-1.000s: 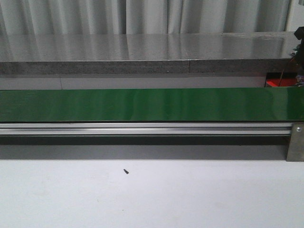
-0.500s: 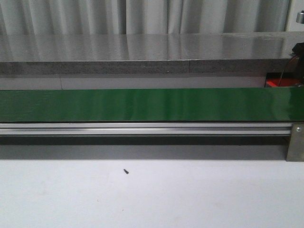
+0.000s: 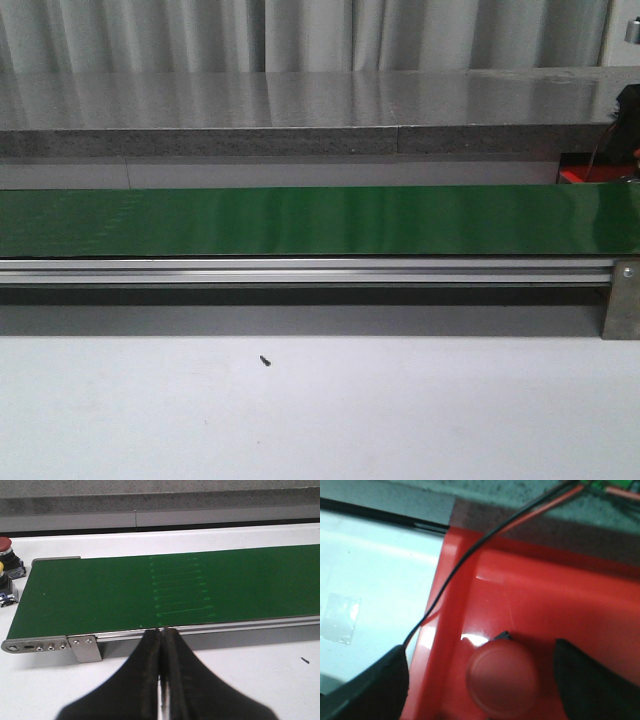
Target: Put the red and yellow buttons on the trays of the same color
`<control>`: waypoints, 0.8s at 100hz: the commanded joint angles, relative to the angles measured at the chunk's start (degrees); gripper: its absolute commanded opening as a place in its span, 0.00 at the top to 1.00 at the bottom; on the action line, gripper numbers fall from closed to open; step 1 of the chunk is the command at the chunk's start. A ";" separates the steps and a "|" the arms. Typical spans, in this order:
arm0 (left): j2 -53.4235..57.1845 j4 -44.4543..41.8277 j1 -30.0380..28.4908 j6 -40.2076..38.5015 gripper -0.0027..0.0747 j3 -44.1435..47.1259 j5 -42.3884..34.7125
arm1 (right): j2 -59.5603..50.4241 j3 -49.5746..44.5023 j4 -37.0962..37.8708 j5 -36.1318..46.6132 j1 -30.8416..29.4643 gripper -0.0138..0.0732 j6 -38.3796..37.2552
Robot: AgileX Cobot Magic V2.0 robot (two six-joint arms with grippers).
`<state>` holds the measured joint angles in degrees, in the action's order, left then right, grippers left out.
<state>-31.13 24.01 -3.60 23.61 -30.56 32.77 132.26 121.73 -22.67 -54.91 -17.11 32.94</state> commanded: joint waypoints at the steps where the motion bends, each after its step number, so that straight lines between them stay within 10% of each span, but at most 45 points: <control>1: -0.26 1.46 0.36 -0.07 0.99 -1.53 -3.31 | -8.01 2.11 -1.52 1.57 -0.22 0.16 -0.16; 54: -0.26 1.46 0.36 -0.07 0.99 -1.53 -3.31 | -32.37 1.20 -1.51 -7.40 4.42 0.16 -2.15; 80: -0.26 1.46 0.36 -0.07 0.99 -1.53 -3.31 | -46.37 -14.73 -1.51 -3.49 9.23 0.16 -2.56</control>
<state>-31.13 24.01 -3.60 23.61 -30.56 32.88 93.32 111.76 -22.88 -63.47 -9.13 30.38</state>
